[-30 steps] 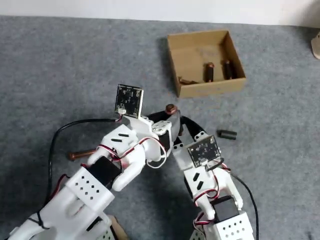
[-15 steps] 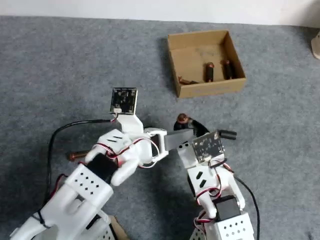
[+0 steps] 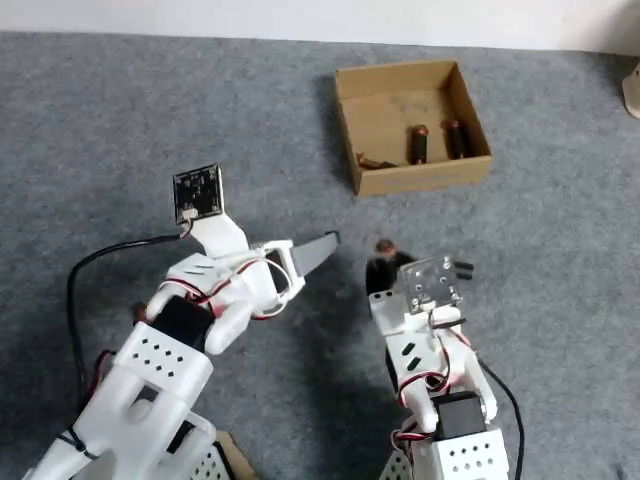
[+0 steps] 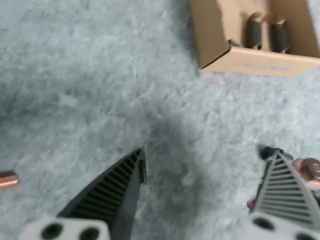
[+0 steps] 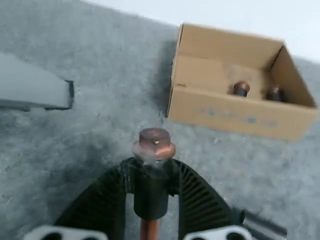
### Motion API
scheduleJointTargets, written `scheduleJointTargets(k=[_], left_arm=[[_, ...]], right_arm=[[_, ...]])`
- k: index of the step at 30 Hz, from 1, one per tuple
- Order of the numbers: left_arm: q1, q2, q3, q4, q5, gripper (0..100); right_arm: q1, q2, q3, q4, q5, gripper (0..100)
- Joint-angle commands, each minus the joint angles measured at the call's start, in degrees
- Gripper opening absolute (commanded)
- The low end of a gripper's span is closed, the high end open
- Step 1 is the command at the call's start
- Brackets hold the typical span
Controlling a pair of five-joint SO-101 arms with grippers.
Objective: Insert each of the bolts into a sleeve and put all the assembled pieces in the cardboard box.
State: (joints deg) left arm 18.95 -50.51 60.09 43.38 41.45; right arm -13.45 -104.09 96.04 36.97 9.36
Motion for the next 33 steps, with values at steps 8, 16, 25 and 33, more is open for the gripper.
scheduleJointTargets(k=[8, 16, 25, 33], left_arm=[[-3.38, -0.22, 2.15, 0.00, 0.62, 34], [-5.58, -0.22, 1.89, -0.09, 0.70, 34], [-7.43, -0.22, 1.80, -0.09, 0.70, 34], [-7.43, -0.13, 2.07, -0.09, 0.70, 34]], right_arm=[[0.75, -1.19, 4.97, 3.38, -1.76, 0.4], [0.57, -1.19, -5.93, 14.55, -4.04, 0.4], [0.66, -1.10, -8.92, 15.08, -4.04, 0.4], [0.75, -0.57, -9.01, 17.45, -4.13, 0.4]])
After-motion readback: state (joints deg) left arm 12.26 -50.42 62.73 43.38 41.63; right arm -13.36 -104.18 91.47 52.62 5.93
